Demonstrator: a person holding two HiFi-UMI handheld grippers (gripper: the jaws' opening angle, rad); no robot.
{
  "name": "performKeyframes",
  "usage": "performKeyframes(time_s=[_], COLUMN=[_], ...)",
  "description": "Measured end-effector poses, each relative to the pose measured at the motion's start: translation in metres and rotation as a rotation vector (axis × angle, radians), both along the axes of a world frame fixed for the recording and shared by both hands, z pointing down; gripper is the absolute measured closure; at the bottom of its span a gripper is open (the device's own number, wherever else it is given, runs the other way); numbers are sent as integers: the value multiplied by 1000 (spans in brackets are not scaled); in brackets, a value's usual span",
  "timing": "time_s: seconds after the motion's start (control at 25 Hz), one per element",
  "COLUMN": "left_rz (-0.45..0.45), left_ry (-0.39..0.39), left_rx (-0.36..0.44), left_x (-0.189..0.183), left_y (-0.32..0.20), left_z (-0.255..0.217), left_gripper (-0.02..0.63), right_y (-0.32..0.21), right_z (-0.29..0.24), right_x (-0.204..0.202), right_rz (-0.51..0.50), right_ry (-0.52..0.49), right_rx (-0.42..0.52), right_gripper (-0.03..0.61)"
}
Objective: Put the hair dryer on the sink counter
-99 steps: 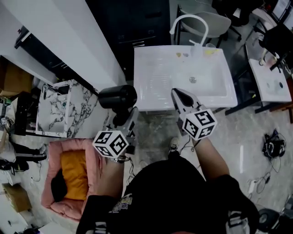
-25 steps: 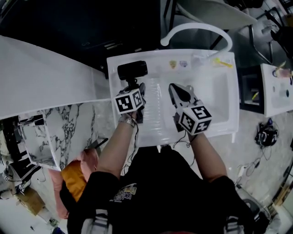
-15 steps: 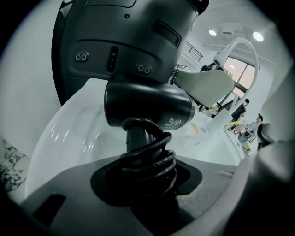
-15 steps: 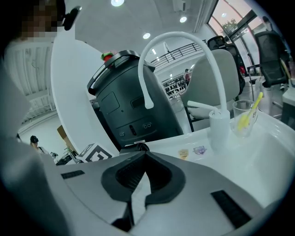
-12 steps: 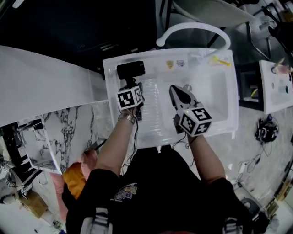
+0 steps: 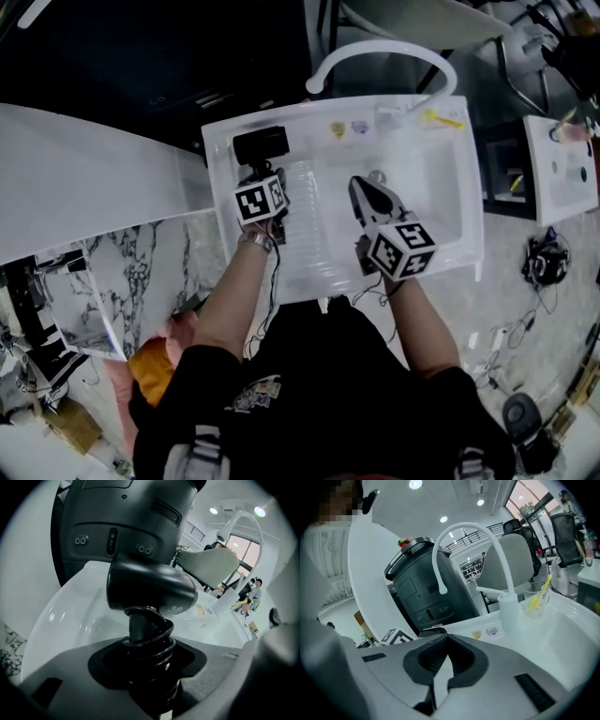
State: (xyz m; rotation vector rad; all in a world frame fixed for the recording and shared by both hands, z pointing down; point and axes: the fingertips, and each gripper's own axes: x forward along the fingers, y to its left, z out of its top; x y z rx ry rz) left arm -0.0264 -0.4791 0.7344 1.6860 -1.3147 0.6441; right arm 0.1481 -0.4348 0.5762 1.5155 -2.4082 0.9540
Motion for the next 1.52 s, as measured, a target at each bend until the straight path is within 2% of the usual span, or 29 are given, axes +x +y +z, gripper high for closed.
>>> performKeyframes(time_s=[0.08,0.32,0.44,0.52,0.64,0.68,0.76,0.96,1.04,1.16,1.32,1.52], left_rz=[-6,-9,-34,-46,-78,-88,-101,-112,-114,-111,-150,-194], left_ry=[-8,-108,-105,-104,-122,-123,-92,63,76,66,51,14], left_rx=[32,179,245,295,371,391,428,558,604,623,614,627], left_x=[-2,-13,-17,-19,-25,-27,-26,-15,-15,-24,-49,-72], left_y=[-1,1,9,20,42,52,74,146,179,226,281,326], left_z=[-8,-47,-77,-99,-133,-144,-164,-221,-241,-254,-259,-263], left_gripper=[386,371,378,431,584,606,609,609,609,609,609,610], right_y=[2,14,21,29,45,52,67,111,127,149,175,204], right_z=[-1,-12,-22,-28,-41,-46,-57,-89,-98,-107,-111,-114], right_x=[5,11,11,12,12,12,12,5,-4,-23,-58,-98], right_rz=[6,-2,-24,-43,-73,-85,-113,-219,-275,-325,-387,-457], right_ry=[-2,-18,-14,-12,-16,-21,-32,-35,-32,-43,-84,-101], right_rx=[2,16,36,50,72,81,105,189,225,252,241,243], right_gripper=[580,580,580,580,580,580,580,580,580,580,580,580])
